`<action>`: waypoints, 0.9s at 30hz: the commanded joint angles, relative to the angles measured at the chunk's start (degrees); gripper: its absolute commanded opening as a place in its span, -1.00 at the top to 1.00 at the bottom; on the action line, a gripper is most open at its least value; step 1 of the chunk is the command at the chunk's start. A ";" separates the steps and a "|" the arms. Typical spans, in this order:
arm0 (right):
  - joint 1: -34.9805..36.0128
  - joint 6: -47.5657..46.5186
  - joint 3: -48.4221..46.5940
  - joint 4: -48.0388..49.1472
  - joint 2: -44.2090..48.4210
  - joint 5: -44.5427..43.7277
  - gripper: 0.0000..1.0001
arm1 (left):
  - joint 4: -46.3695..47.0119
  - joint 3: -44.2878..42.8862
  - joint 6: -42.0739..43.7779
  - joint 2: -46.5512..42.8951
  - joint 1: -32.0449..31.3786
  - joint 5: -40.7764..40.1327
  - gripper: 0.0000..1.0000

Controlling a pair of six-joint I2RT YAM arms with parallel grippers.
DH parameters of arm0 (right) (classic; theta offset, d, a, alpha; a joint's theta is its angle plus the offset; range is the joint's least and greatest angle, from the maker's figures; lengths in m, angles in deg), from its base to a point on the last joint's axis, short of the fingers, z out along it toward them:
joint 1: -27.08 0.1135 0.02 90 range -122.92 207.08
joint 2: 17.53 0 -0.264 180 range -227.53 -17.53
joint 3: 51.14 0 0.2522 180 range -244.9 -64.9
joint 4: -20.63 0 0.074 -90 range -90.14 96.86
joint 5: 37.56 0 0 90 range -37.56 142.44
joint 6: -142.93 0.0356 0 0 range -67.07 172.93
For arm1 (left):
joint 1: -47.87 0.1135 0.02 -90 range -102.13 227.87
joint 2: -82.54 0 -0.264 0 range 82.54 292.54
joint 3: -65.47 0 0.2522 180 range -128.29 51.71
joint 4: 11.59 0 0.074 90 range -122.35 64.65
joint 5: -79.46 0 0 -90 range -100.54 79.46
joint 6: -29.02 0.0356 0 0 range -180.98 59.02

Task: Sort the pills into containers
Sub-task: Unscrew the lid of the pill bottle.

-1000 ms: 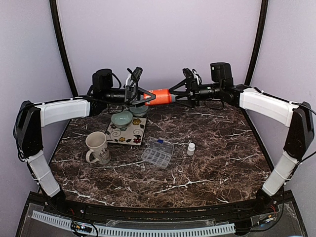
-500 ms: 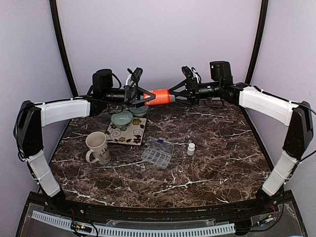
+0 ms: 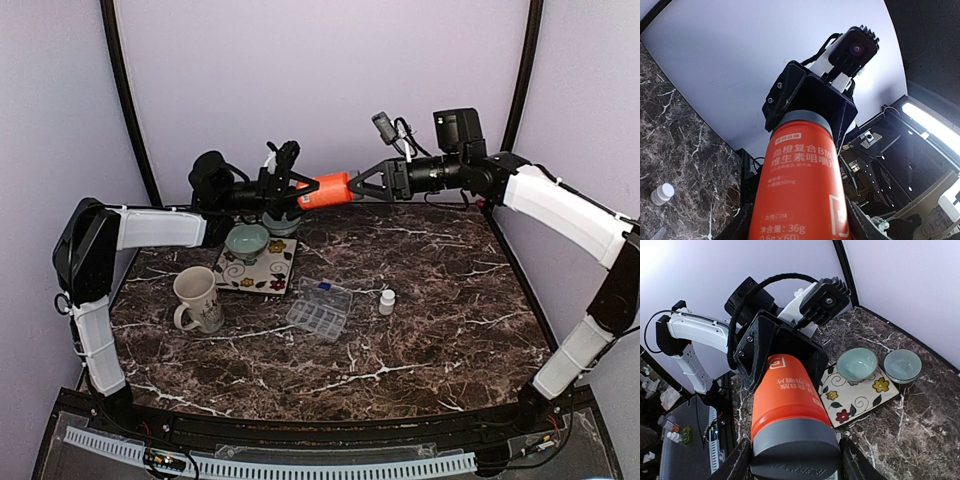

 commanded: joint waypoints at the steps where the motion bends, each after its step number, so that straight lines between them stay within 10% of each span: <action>1: 1.22 -11.40 -0.77 -2.74 4.22 -9.85 1.00 | 11.76 -1.68 -9.78 -0.77 -0.11 1.27 0.89; 17: 1.87 -10.89 1.74 -0.04 6.14 -10.62 0.90 | 18.91 -0.79 -15.78 0.17 -0.38 2.21 0.89; 27: 1.75 -6.53 0.36 0.51 4.59 -7.58 -0.21 | 19.92 -1.11 -16.03 0.55 -0.92 3.03 0.89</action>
